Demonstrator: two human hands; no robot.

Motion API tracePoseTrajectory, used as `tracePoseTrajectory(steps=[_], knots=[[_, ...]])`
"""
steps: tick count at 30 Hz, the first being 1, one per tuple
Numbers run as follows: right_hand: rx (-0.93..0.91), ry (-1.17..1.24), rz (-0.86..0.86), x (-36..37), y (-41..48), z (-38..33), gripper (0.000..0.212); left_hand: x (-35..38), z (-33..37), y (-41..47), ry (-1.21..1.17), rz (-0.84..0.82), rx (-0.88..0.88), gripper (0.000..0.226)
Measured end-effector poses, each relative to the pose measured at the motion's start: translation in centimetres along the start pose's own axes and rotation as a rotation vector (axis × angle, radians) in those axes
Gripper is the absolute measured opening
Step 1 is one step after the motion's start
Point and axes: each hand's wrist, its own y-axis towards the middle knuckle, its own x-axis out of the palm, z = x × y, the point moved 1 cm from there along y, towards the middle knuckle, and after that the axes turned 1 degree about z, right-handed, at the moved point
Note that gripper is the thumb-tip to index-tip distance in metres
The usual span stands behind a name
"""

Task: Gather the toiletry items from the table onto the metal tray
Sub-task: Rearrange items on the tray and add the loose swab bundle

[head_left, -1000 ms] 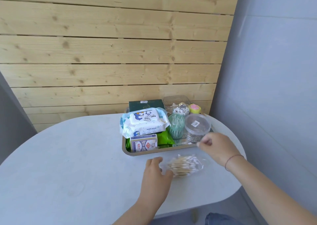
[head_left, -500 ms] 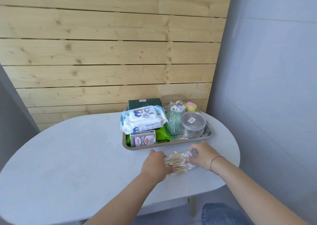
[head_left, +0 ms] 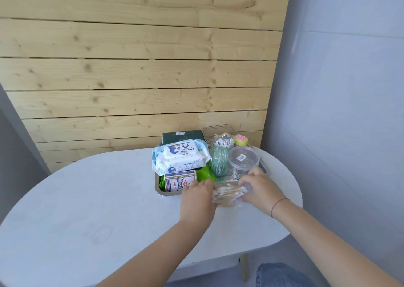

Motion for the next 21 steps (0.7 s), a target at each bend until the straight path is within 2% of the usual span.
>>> tracePoseTrajectory(steps=[3,5,8,11,15,17,21], knots=[[-0.046,0.011,0.281,-1.6,1.5,-1.0,0.022,-0.9,-0.1,2.4,0.137,0.220,0.066,0.037],[-0.082,-0.030,0.401,-1.8,2.5,-1.7,0.021,-0.9,-0.1,3.7,0.201,0.279,0.051,0.036],[-0.088,-0.172,0.364,-0.4,3.8,-2.0,0.024,-0.1,-0.2,4.5,0.253,0.192,0.024,0.032],[-0.090,-0.291,0.376,1.5,5.0,-1.2,0.032,1.5,-0.3,4.1,0.225,0.139,0.073,0.046],[-0.071,-0.287,0.250,2.7,4.9,-1.0,0.011,2.9,-0.1,2.8,0.151,0.102,0.251,0.068],[-0.101,-0.277,0.288,2.8,4.2,-1.0,0.018,3.3,-0.2,2.4,0.158,0.081,0.285,0.064],[-0.291,-0.251,0.376,3.6,1.2,-1.0,0.048,3.2,0.1,2.4,0.104,-0.049,0.232,0.063]])
